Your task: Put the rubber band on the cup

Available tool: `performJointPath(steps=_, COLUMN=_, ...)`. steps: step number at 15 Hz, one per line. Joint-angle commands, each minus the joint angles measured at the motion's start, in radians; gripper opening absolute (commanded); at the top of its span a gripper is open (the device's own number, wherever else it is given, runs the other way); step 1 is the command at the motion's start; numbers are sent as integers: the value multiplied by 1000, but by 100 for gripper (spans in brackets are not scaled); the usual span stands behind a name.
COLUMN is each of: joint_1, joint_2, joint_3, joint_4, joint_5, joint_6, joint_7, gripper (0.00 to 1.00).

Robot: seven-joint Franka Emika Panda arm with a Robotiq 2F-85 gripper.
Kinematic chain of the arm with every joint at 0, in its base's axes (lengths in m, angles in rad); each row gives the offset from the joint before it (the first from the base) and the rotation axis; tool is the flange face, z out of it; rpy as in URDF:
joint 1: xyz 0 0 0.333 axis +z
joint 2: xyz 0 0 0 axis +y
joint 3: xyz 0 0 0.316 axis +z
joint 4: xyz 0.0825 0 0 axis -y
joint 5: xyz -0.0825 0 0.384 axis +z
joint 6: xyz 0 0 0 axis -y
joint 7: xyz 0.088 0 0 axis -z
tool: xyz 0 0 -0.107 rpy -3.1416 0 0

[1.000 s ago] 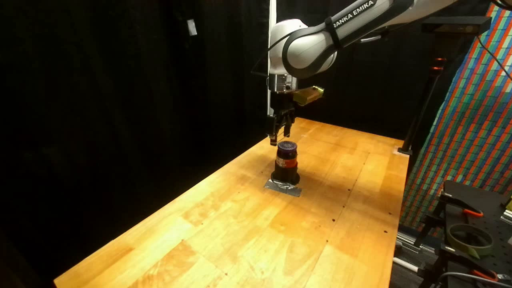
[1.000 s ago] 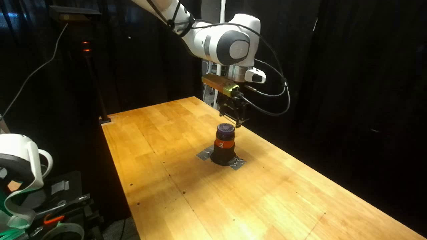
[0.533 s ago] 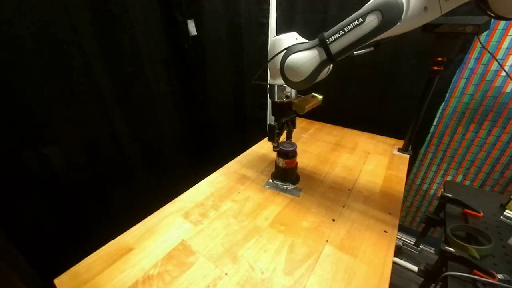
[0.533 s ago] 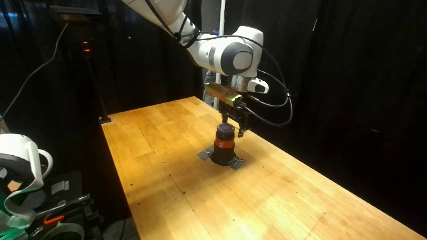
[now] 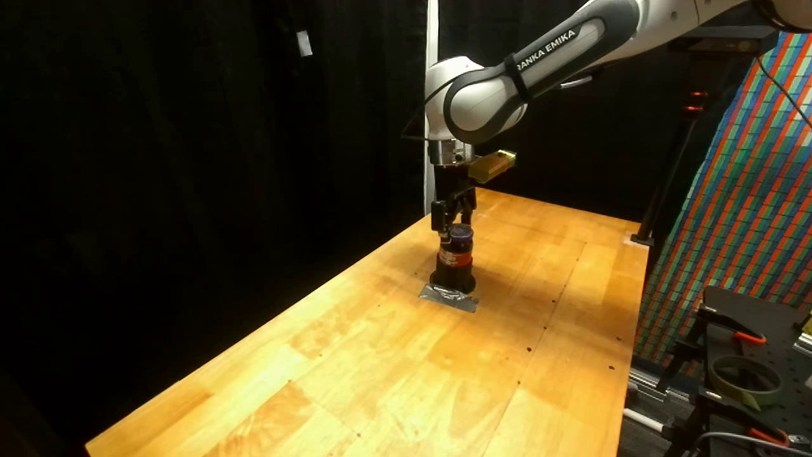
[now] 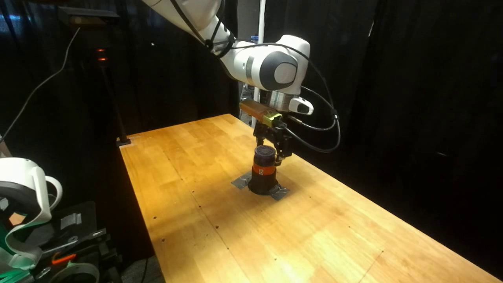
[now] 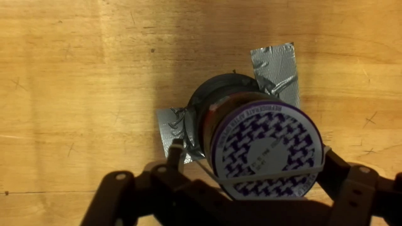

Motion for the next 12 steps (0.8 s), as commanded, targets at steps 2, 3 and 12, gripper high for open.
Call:
performJointPath(steps=2, joint_1=-10, joint_2=-78, joint_3=2, joint_4=-104, joint_5=19, joint_6=-16, joint_7=-9, gripper=100)
performJointPath(steps=3, joint_1=-14, joint_2=-92, joint_3=5, joint_4=-129, joint_5=26, joint_6=-9, joint_7=-13, gripper=100)
performJointPath(steps=12, joint_1=-26, joint_2=-200, joint_3=2, joint_4=-355, joint_5=30, joint_6=148, joint_7=-15, gripper=68)
